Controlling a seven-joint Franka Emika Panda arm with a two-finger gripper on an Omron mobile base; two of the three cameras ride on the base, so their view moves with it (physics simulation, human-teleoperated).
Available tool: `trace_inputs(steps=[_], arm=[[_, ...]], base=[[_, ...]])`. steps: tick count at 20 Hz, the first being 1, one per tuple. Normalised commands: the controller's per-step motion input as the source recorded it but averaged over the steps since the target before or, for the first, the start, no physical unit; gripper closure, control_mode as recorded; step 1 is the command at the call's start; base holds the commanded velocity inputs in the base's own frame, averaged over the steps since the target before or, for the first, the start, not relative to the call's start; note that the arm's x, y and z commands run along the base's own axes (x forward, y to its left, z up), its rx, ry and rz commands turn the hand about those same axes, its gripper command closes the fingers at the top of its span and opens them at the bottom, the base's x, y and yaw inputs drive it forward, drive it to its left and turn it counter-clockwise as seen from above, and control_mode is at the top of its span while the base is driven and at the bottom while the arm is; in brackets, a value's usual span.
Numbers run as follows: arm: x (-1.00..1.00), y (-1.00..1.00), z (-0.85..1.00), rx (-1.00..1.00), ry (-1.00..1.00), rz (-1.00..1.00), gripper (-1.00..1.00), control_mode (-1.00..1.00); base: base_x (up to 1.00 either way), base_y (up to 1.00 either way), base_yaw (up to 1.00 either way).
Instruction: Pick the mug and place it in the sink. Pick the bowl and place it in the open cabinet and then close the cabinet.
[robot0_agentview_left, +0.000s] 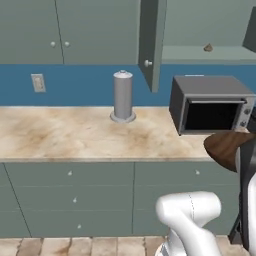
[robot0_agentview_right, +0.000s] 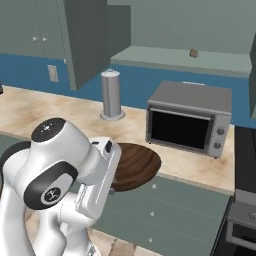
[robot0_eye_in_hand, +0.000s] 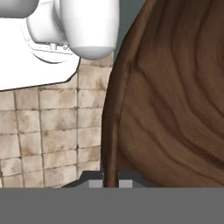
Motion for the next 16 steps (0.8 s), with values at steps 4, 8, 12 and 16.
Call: trace_inputs(steps=[4, 8, 12, 16], arm=[[0.00, 0.00, 0.00, 0.00, 0.00, 0.00, 1.00, 1.00], [0.00, 0.00, 0.00, 0.00, 0.00, 0.00, 1.00, 1.00], [0.00, 0.00, 0.00, 0.00, 0.00, 0.00, 1.00, 1.00], [0.00, 0.00, 0.00, 0.00, 0.00, 0.00, 1.00, 1.00]], base=[[0.21, -0.52, 0.07], [0.03, -0.44, 0.00], [0.11, -0.06, -0.10], [0.06, -0.04, -0.28]])
